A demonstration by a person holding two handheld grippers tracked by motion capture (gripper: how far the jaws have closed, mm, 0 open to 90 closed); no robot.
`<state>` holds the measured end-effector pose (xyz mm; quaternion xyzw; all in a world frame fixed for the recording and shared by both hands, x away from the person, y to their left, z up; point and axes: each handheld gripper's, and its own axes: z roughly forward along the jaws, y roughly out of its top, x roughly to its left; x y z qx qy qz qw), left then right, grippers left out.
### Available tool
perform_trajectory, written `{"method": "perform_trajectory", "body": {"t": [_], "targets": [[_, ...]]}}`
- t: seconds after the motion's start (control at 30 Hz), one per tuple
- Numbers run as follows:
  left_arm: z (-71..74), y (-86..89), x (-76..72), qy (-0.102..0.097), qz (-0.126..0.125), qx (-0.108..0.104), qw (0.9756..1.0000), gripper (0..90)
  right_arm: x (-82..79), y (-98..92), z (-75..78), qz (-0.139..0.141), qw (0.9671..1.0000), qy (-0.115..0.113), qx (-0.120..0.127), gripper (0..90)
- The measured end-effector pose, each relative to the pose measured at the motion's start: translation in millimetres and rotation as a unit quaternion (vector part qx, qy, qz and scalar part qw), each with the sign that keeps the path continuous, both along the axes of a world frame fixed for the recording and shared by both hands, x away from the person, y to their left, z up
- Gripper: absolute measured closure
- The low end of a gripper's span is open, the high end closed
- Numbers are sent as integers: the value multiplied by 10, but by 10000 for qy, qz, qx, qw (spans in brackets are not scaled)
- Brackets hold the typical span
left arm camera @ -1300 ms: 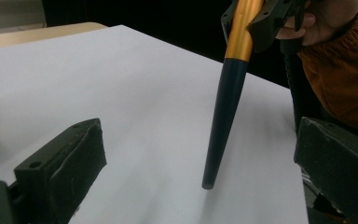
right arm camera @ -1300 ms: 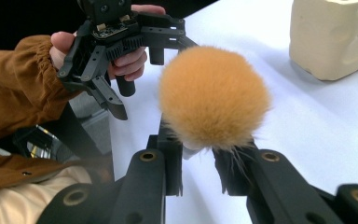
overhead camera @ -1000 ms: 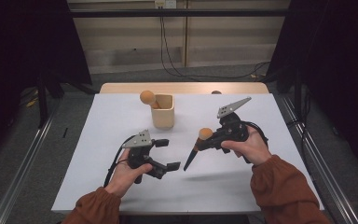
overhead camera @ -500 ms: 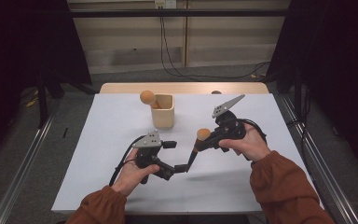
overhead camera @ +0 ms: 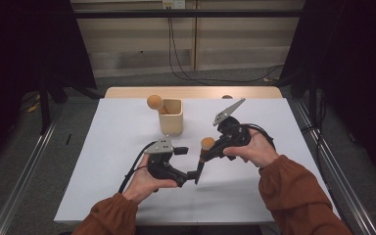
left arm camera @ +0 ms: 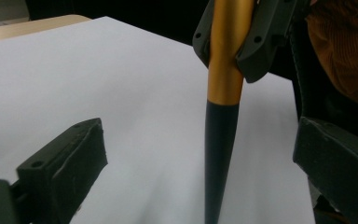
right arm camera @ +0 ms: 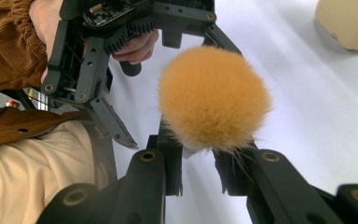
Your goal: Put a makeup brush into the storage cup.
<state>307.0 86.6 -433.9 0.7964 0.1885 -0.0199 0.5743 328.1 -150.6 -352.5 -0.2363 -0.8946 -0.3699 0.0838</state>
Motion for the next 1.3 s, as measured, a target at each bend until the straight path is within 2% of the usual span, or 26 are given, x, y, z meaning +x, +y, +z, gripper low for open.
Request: {"method": "perform_trajectory", "body": {"t": [0.07,0.23,0.27,0.33,0.37,0.4,0.43,0.5,0.57,0.63,0.73,0.8,0.97,1.1,1.23,1.3], "targets": [[6,-24,3,-41,-13,46,10000,53,3,19,9,33,10000,-4,-21,738],[12,-80,-20,-174,-56,164,9997,170,8,63,27,75,10000,-36,-45,737],[9,-96,-32,-314,10,244,9992,182,6,68,30,75,10000,-32,-50,738],[6,-113,-40,-415,98,332,9985,209,5,80,31,100,9999,-47,-42,737],[4,-122,-41,-399,75,304,9987,223,5,84,32,98,9999,-47,-53,738],[7,-122,-37,-402,56,281,9988,286,3,92,32,96,9999,-53,-68,737],[7,-125,-35,-375,50,261,9989,305,2,97,31,101,9999,-61,-65,738],[3,-128,-28,-232,8,208,9995,371,2,104,29,103,9999,-63,-48,738],[-7,-129,-22,-201,-24,254,9995,403,5,104,29,98,9999,-83,-53,737],[-11,-124,-16,-127,-42,205,9997,466,6,99,31,93,9999,-75,-58,737],[-4,-117,-12,-133,-74,132,9998,541,5,92,32,68,9999,-86,-59,737],[-7,-118,-19,-163,-110,167,9997,590,4,91,31,72,9999,-90,-60,737],[-12,-114,-16,-117,-162,141,9997,650,3,99,16,90,9999,-123,-69,737],[-18,-120,-22,-76,-229,103,9997,736,7,97,0,62,9999,-126,-63,737],[-11,-123,-24,-90,-250,114,9996,742,0,90,-3,35,9999,-150,-27,737],[-13,-122,-25,-158,-250,162,9994,743,-9,94,-7,82,9998,-199,-43,736]]}}
